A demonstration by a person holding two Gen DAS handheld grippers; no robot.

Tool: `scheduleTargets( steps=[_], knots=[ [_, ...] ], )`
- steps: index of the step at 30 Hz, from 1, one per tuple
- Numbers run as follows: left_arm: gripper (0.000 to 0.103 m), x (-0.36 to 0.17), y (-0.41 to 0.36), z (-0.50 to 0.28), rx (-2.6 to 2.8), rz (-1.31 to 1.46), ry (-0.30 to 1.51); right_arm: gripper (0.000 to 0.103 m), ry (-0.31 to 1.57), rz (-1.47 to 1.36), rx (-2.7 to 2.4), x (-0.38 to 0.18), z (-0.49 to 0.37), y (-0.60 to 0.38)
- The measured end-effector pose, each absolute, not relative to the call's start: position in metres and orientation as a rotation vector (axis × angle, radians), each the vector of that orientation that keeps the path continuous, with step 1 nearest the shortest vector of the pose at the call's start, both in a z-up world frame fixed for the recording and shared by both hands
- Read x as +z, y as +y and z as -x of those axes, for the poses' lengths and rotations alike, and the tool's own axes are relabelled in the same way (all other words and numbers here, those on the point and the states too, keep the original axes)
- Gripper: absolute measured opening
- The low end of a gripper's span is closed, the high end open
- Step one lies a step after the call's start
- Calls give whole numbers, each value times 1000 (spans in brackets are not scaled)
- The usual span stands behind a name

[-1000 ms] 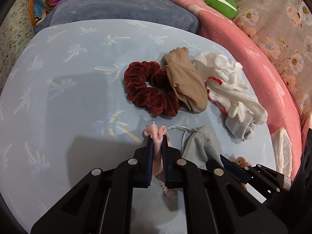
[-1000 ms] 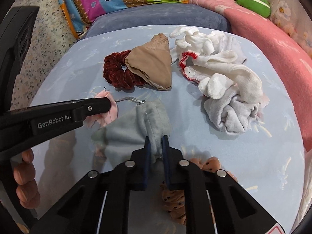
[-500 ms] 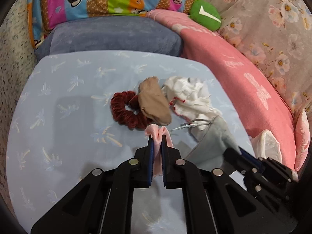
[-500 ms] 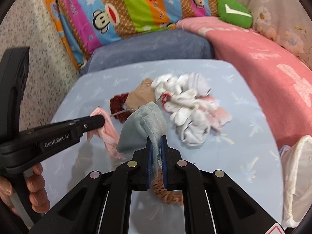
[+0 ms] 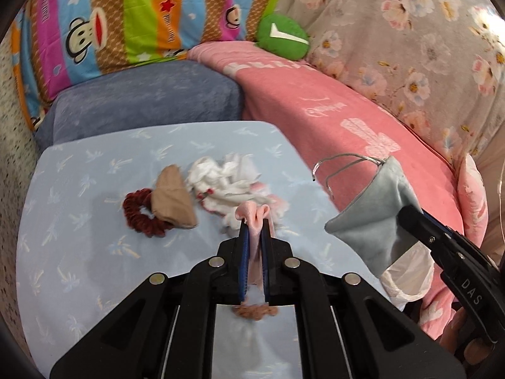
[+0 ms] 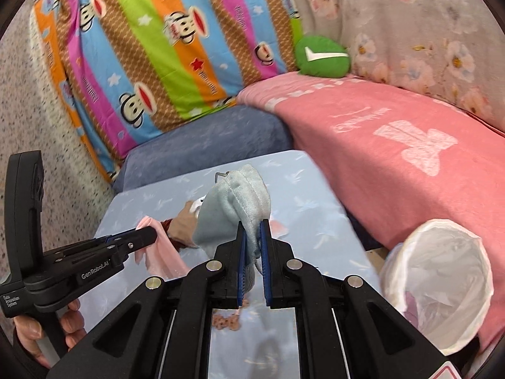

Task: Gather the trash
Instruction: 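Carry the pink cloth and grey pouch over the white bin with both tools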

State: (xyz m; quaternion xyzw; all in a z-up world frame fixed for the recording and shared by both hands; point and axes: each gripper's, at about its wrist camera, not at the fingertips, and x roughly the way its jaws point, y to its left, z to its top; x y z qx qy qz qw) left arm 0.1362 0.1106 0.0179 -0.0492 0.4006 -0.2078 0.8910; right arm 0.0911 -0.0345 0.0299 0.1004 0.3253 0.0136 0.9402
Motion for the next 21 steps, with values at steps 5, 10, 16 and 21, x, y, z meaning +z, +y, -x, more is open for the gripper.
scheduleTargets(
  steps=[5,10,16,21],
  knots=[
    [7,31,71,-125,-492,52,806,10,627,-245,-38,41,-69,-78],
    [7,38,30,-110,-552,3,792,10,599,-280,-100,46,-46,-117],
    [7,41,-19,-92,-626,-64,783,10,576,-322,-165,45,-20,-156],
    [7,41,-61,-77,-683,-117,783,10,565,-352,-217,41,-1,-186]
  ],
)
